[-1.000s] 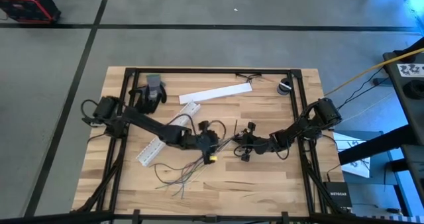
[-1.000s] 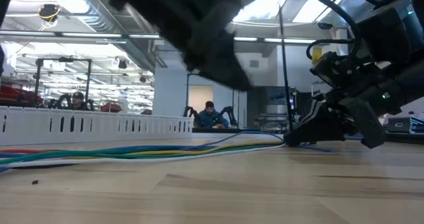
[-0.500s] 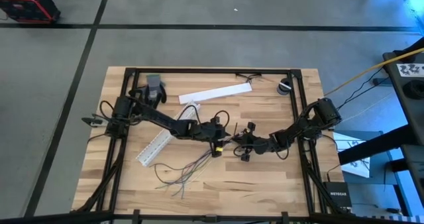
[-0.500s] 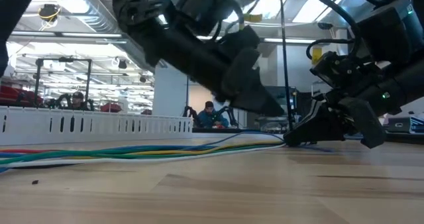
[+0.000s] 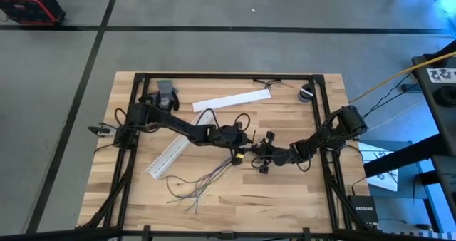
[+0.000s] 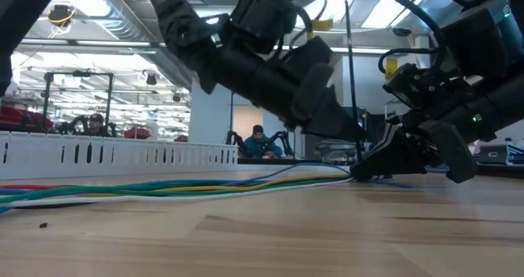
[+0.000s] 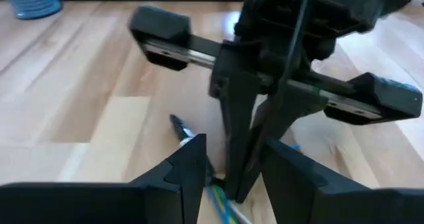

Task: Ziptie cables
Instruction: Wrap the zip tie on the cables

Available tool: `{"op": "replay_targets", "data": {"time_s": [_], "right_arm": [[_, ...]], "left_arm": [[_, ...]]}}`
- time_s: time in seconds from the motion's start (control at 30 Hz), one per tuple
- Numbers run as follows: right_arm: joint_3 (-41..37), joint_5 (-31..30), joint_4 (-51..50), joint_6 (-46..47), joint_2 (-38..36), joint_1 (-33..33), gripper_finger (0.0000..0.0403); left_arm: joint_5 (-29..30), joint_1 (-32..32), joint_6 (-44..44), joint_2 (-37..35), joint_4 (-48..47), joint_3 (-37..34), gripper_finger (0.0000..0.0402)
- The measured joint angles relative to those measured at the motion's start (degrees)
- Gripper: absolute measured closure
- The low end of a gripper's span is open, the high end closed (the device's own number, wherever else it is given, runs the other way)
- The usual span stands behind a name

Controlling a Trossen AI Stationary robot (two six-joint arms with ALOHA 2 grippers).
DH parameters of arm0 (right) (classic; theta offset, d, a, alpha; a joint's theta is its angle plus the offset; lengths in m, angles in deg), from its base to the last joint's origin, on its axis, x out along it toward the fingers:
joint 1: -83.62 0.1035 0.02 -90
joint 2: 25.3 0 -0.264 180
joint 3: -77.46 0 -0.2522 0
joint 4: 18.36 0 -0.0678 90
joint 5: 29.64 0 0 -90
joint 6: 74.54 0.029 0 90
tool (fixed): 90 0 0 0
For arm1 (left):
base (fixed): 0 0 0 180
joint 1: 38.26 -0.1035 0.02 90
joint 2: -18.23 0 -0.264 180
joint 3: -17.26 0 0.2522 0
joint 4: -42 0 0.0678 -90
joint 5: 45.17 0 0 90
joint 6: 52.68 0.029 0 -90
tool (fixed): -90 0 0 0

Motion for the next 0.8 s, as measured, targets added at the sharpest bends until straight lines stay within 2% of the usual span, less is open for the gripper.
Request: {"op": "replay_targets", "data": {"time_s": [0.13, 0.33, 0.43, 0.57, 0.8], "right_arm": [[0.0, 0.0, 0.0, 0.0, 0.0, 0.0, 0.0403], [0.0, 0.0, 0.0, 0.0, 0.0, 0.0, 0.0403], [0.0, -0.1, -0.1, 0.0, 0.0, 0.0, 0.0403], [0.2, -0.7, -0.7, 0.3, -0.2, 0.0, 0.0403], [0.5, -2.3, -1.4, 3.4, 3.3, 0.0, 0.0403]], "left_arm": [[-0.6, 0.2, 0.7, 0.7, 0.7, 0.1, 0.0297], [0.5, 0.3, 8.1, 0.8, 1.3, 0.2, 0.0390], [3.5, 0.5, 9.8, 1.0, 0.8, 0.3, 0.0398], [4.3, 0.5, 10.6, -1.6, -2.0, 0.3, 0.0400], [7.8, -0.5, 14.4, -8.2, -13.9, 0.3, 0.0401]]}}
